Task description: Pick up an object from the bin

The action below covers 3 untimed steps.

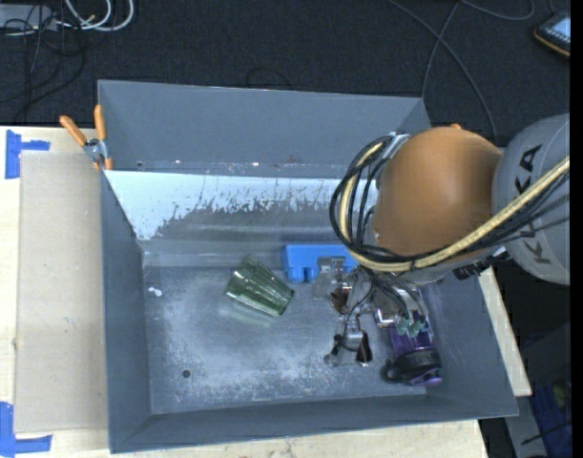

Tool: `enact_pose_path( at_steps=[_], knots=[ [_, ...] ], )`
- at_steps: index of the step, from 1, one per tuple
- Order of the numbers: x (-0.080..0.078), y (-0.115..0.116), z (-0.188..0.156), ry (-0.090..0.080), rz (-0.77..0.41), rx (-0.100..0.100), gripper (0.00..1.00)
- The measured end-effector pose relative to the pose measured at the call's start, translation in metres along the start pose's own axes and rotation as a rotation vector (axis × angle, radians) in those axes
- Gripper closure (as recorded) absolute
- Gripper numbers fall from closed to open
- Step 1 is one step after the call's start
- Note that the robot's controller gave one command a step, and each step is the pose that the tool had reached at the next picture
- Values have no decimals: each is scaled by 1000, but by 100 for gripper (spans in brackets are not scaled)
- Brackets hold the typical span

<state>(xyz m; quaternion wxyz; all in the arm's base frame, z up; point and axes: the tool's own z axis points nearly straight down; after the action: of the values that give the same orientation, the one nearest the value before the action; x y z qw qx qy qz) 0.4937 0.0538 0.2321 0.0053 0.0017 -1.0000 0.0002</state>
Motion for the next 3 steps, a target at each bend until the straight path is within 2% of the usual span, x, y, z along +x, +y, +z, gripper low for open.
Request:
enact_pose_path(
  at_steps=[1, 2, 3],
  knots=[
    [-1, 0, -4, -8, 3, -1, 0],
    [-40, -7, 57, -9, 144, -2, 0],
    [-71, 47, 72, -14, 325, -4, 0]
  ],
)
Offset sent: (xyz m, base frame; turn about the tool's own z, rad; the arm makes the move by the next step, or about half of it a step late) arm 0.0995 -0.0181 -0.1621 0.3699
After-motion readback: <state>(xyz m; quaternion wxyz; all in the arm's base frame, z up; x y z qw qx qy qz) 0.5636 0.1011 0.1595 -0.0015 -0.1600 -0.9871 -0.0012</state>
